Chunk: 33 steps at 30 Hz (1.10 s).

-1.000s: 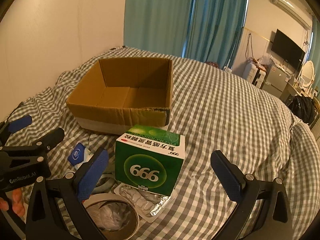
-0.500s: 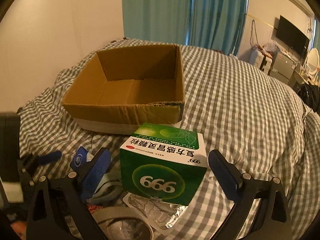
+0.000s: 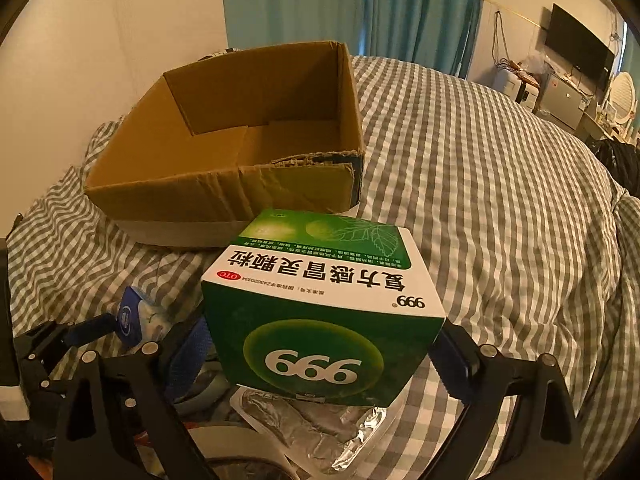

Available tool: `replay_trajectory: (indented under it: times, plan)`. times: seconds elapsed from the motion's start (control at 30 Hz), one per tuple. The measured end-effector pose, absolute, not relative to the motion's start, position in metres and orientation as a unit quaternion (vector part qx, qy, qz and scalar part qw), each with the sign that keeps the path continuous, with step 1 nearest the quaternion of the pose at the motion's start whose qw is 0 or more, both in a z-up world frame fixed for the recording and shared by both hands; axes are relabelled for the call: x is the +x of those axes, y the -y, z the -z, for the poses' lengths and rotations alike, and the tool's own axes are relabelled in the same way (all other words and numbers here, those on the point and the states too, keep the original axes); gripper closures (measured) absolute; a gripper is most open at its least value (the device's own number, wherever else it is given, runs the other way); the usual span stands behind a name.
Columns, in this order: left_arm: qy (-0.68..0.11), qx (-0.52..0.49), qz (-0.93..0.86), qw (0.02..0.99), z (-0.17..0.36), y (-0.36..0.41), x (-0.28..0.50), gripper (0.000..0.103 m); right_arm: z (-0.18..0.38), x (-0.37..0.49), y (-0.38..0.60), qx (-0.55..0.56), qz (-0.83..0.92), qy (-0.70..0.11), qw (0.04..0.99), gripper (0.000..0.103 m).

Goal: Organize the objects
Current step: 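Grasp the green medicine box with the right tool while the left tool grasps the blue tissue pack, then lower both held items into the cardboard box and open both tools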

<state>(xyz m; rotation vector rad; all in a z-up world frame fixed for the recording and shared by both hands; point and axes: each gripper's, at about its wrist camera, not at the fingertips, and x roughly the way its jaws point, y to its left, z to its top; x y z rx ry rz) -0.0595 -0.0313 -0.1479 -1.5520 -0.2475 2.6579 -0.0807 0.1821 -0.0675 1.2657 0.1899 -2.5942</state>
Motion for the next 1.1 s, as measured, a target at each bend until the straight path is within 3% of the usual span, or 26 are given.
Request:
replay_trajectory:
  times: [0.17, 0.23, 0.3, 0.33, 0.47, 0.53, 0.57, 0.67, 0.8, 1.1]
  plan:
    - [0.061, -0.502, -0.862, 0.031, 0.146, 0.023, -0.063, 0.045, 0.055, -0.073, -0.18, 0.421, 0.895, -0.068, 0.132, 0.008]
    - [0.046, -0.503, -0.863, 0.025, 0.149, 0.023, -0.067, 0.034, 0.049, -0.07, -0.181, 0.416, 0.897, -0.066, 0.134, 0.008]
    - [0.019, -0.505, -0.863, 0.004, 0.156, 0.022, -0.071, 0.01, 0.046, -0.068, -0.183, 0.414, 0.898, -0.062, 0.136, 0.008]
    - [0.008, -0.505, -0.863, -0.004, 0.159, 0.021, -0.073, 0.01, 0.044, -0.067, -0.183, 0.413, 0.898, -0.062, 0.137, 0.008]
    - [0.038, -0.518, -0.855, 0.01, 0.171, 0.026, -0.08, 0.013, 0.041, -0.066, -0.183, 0.412, 0.898, -0.06, 0.142, 0.008]
    - [0.044, -0.518, -0.854, 0.024, 0.171, 0.027, -0.08, 0.024, 0.042, -0.065, -0.183, 0.413, 0.897, -0.059, 0.145, 0.008]
    - [0.04, -0.515, -0.856, 0.027, 0.169, 0.026, -0.077, 0.035, 0.043, -0.066, -0.184, 0.414, 0.897, -0.058, 0.146, 0.008]
    - [0.021, -0.498, -0.867, 0.022, 0.158, 0.023, -0.069, 0.041, 0.044, -0.064, -0.187, 0.415, 0.896, -0.052, 0.15, 0.008]
    - [0.028, -0.478, -0.878, 0.007, 0.131, 0.027, -0.06, 0.042, 0.033, -0.058, -0.194, 0.403, 0.9, -0.044, 0.161, 0.008]
    - [0.047, -0.374, -0.926, 0.017, 0.009, 0.034, -0.045, 0.042, -0.019, -0.05, -0.195, 0.349, 0.912, -0.05, 0.21, 0.008]
